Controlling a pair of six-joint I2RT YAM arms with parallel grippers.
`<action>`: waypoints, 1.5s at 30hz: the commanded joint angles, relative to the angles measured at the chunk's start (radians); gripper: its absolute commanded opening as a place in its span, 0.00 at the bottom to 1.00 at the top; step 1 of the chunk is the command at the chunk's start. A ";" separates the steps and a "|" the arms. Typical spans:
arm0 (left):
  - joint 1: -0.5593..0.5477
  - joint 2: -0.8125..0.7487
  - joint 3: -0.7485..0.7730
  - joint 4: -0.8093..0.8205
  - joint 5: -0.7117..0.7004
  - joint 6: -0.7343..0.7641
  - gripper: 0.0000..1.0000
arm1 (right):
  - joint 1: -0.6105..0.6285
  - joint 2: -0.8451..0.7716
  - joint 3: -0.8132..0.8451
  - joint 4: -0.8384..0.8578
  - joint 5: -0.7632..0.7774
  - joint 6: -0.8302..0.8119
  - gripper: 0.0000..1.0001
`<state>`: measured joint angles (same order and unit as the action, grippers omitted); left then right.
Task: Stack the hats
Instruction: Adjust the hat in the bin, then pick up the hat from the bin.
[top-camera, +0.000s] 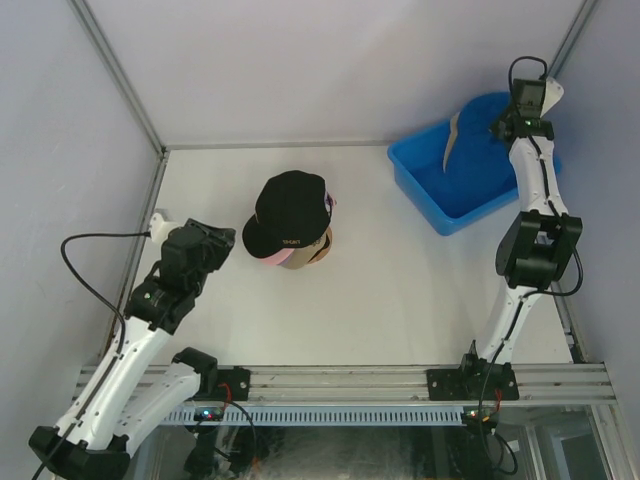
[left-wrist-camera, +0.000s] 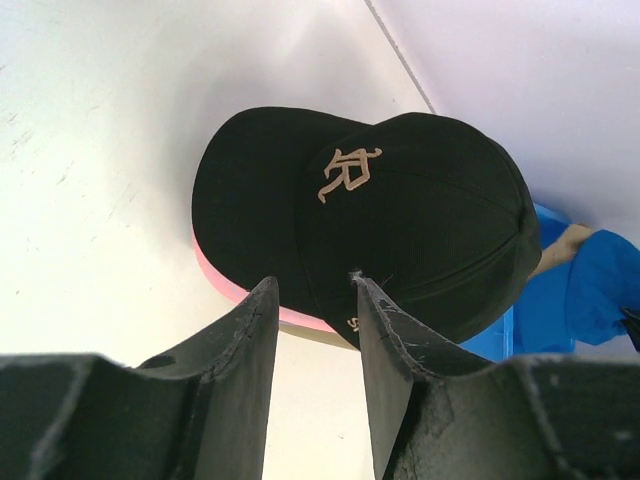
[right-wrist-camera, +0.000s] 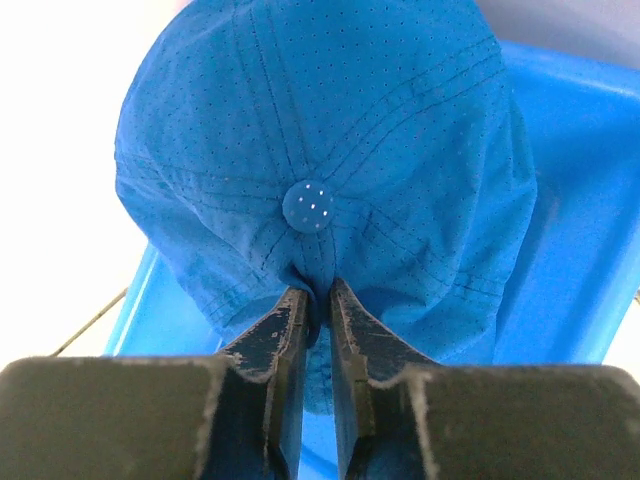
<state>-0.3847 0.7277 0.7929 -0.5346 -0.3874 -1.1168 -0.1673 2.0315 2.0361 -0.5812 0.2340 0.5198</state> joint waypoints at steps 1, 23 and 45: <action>-0.006 -0.038 -0.013 -0.015 0.004 -0.013 0.41 | 0.009 -0.044 -0.051 0.062 -0.019 -0.008 0.14; -0.010 -0.054 -0.039 -0.030 0.012 -0.058 0.40 | -0.005 0.162 0.107 -0.061 -0.125 -0.003 0.33; -0.037 -0.061 -0.055 -0.035 -0.023 -0.103 0.39 | -0.013 0.176 0.163 -0.074 -0.118 -0.002 0.00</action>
<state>-0.4065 0.6674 0.7330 -0.5907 -0.3897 -1.2007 -0.1875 2.3207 2.1555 -0.6743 0.1104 0.5159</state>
